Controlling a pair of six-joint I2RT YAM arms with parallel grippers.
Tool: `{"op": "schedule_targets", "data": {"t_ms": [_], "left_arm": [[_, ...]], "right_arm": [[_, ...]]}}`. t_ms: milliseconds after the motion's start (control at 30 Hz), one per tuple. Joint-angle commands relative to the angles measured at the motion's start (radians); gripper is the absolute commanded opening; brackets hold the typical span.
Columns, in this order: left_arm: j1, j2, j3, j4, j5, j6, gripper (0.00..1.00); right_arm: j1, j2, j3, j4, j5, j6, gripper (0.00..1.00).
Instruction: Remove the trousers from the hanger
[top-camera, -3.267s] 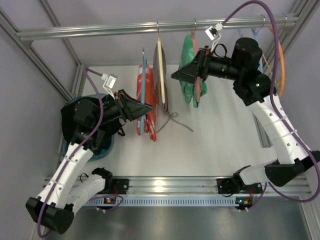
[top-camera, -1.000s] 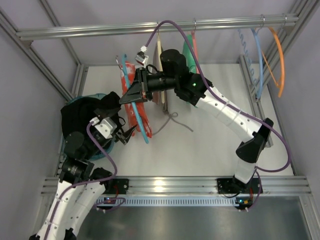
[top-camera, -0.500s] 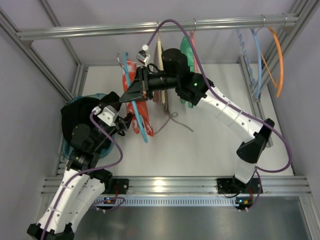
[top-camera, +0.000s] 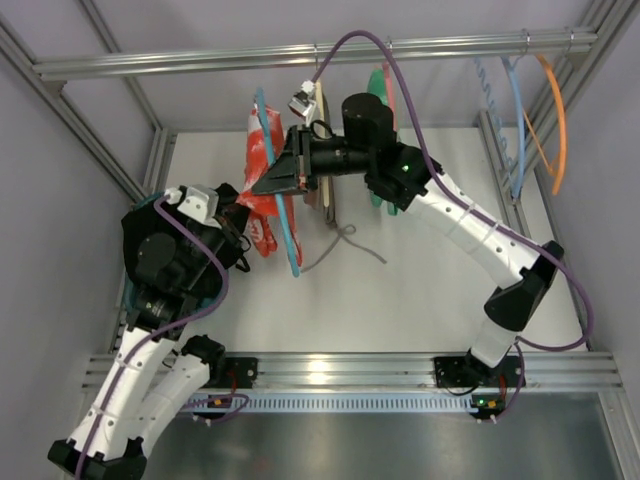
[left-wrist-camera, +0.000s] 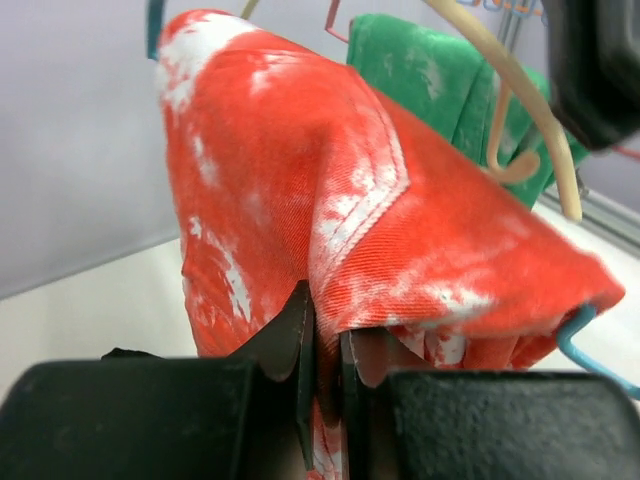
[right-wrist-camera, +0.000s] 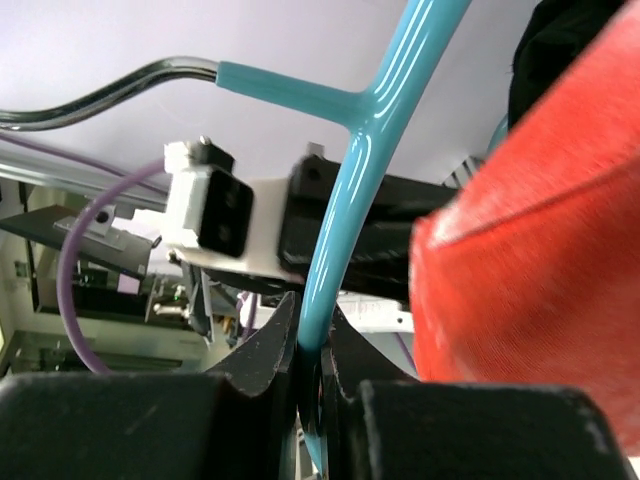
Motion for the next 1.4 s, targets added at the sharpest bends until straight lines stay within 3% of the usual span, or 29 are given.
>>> {"op": "schedule_targets", "data": {"t_ms": [0, 133, 333, 400, 567, 867, 1067, 1133, 1167, 1367], "left_arm": [[0.008, 0.005, 0.141, 0.032, -0.119, -0.149, 0.0], [0.021, 0.037, 0.276, -0.011, -0.131, -0.237, 0.0], [0.035, 0.082, 0.372, -0.028, -0.126, -0.248, 0.0], [0.035, 0.08, 0.353, -0.026, -0.125, -0.24, 0.0], [0.035, 0.085, 0.274, -0.017, 0.03, -0.246, 0.0], [0.032, 0.155, 0.218, 0.021, 0.045, -0.162, 0.01], [0.02, 0.183, 0.175, 0.058, 0.068, -0.103, 0.18], [0.006, 0.185, 0.162, 0.082, 0.076, -0.099, 0.3], [0.001, 0.183, 0.154, 0.083, 0.076, -0.096, 0.3], [-0.029, 0.192, 0.126, 0.141, 0.079, -0.117, 0.54]], "right_arm": [[-0.058, -0.149, -0.012, 0.117, -0.031, -0.083, 0.0], [-0.104, -0.184, -0.084, 0.097, -0.028, -0.106, 0.0], [-0.153, -0.228, -0.153, 0.092, -0.046, -0.114, 0.0], [-0.155, -0.233, -0.141, 0.111, -0.071, -0.104, 0.0], [-0.139, -0.225, -0.105, 0.146, -0.097, -0.075, 0.0], [-0.083, -0.166, -0.044, 0.184, -0.112, -0.011, 0.0], [-0.06, -0.141, -0.012, 0.197, -0.111, 0.011, 0.0], [-0.052, -0.132, -0.004, 0.2, -0.111, 0.014, 0.0], [-0.05, -0.13, -0.003, 0.2, -0.111, 0.014, 0.0], [-0.04, -0.112, 0.022, 0.201, -0.106, 0.017, 0.0]]}}
